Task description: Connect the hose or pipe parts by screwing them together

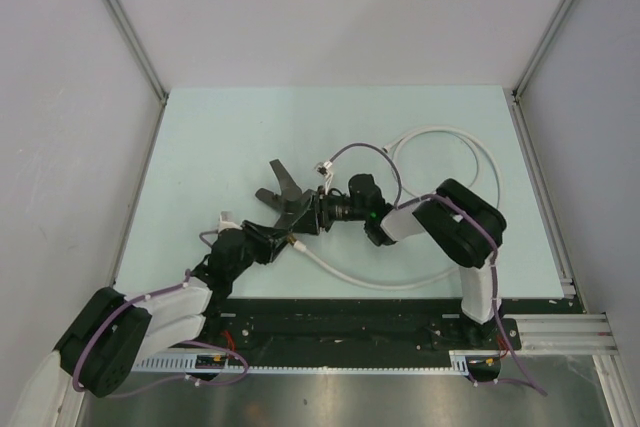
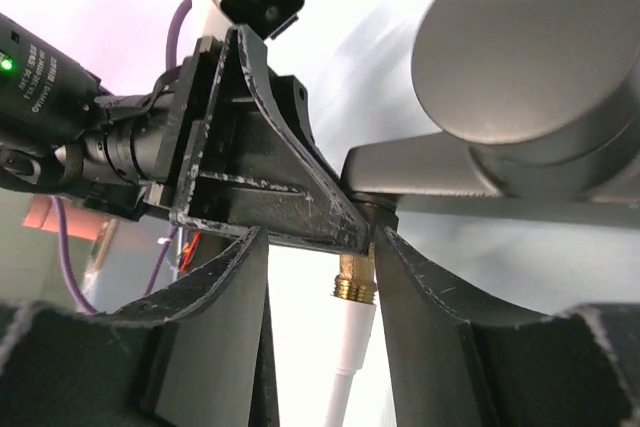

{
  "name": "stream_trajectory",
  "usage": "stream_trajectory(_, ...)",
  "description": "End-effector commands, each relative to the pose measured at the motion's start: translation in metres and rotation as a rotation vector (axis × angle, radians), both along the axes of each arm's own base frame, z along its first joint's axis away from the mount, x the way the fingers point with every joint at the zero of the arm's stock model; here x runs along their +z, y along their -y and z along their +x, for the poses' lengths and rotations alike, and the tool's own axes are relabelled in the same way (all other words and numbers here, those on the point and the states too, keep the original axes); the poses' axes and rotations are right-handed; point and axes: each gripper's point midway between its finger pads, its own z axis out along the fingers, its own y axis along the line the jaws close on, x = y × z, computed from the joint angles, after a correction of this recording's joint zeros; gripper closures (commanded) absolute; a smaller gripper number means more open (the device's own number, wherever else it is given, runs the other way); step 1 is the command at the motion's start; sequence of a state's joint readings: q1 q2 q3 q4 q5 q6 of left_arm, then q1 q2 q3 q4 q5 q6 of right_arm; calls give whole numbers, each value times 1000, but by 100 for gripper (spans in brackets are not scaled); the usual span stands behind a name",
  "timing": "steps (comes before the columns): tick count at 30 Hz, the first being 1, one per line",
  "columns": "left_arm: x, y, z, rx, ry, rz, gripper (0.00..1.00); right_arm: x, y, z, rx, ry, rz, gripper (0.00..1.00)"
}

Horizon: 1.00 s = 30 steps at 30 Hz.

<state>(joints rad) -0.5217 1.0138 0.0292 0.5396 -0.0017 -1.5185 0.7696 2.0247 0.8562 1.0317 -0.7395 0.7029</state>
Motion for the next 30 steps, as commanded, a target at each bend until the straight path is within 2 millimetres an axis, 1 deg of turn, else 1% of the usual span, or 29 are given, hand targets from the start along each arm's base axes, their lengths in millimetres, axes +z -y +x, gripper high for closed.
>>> stream_trajectory(1, -4, 1, -12, -28, 21, -28, 100, 7, 8, 14, -82, 221, -130, 48)
stream_trajectory(2, -5, 1, -13, -31, 19, -28, 100, -6, 12, 16, -125, 243, -222, 48)
stream_trajectory(3, -4, 1, -13, -32, 20, -27, 100, -6, 13, 16, -143, 289, -262, 48)
stream_trajectory(4, -5, 1, -13, -31, 16, -27, 100, 6, 14, 17, -151, 404, -286, 47)
stream_trajectory(5, -7, 1, -13, -32, 13, -24, 100, -2, 24, 24, -219, 445, -384, 46)
stream_trajectory(6, -6, 1, -13, -32, 13, -26, 100, 0, 18, 11, -206, 510, -415, 46)
stream_trajectory(7, -6, 1, -13, -29, 12, -26, 100, 10, 21, 12, -212, 626, -453, 45)
stream_trajectory(8, -7, 1, -13, -32, 10, -23, 100, 6, 30, 16, -262, 684, -539, 44)
stream_trajectory(9, -6, 1, -12, -30, 11, -24, 100, 8, 25, 4, -254, 755, -572, 44)
stream_trajectory(10, -6, 2, -12, -32, 14, -26, 100, 9, 27, 3, -264, 802, -606, 44)
stream_trajectory(11, -6, 1, -12, -30, 13, -24, 100, 11, 34, 6, -293, 881, -670, 44)
stream_trajectory(12, -6, 1, -12, -31, 14, -25, 100, 12, 35, 4, -294, 915, -693, 44)
stream_trajectory(13, -7, 1, -13, -32, 12, -22, 100, 12, 30, -8, -273, 953, -704, 43)
stream_trajectory(14, -7, 0, -13, -28, 10, -22, 100, 12, 34, -7, -275, 1005, -747, 43)
stream_trajectory(15, -6, 0, -12, -25, 12, -26, 100, 12, 34, -10, -273, 1027, -762, 43)
stream_trajectory(16, -7, 0, -13, -26, 8, -25, 100, 10, 29, -21, -248, 1058, -767, 43)
stream_trajectory(17, -6, 0, -12, -22, 10, -29, 99, 7, 30, -22, -249, 1090, -796, 43)
stream_trajectory(20, -4, 1, -11, -24, 14, -30, 100, 3, 25, -31, -252, 1148, -818, 43)
stream_trajectory(21, -3, 1, -11, -26, 17, -32, 100, -4, 24, -32, -240, 1173, -842, 43)
stream_trajectory(23, -3, 2, -11, -27, 16, -37, 100, -8, 21, -34, -247, 1201, -853, 43)
stream_trajectory(25, -4, 2, -11, -29, 12, -35, 100, -20, 20, -35, -231, 1214, -876, 43)
stream_trajectory(27, -4, 3, -12, -31, 10, -35, 100, -23, 17, -36, -235, 1223, -884, 43)
stream_trajectory(28, -4, 3, -11, -31, 8, -36, 100, -30, 17, -36, -227, 1231, -903, 43)
stream_trajectory(30, -4, 4, -12, -36, 8, -36, 100, -32, 15, -35, -245, 1245, -913, 44)
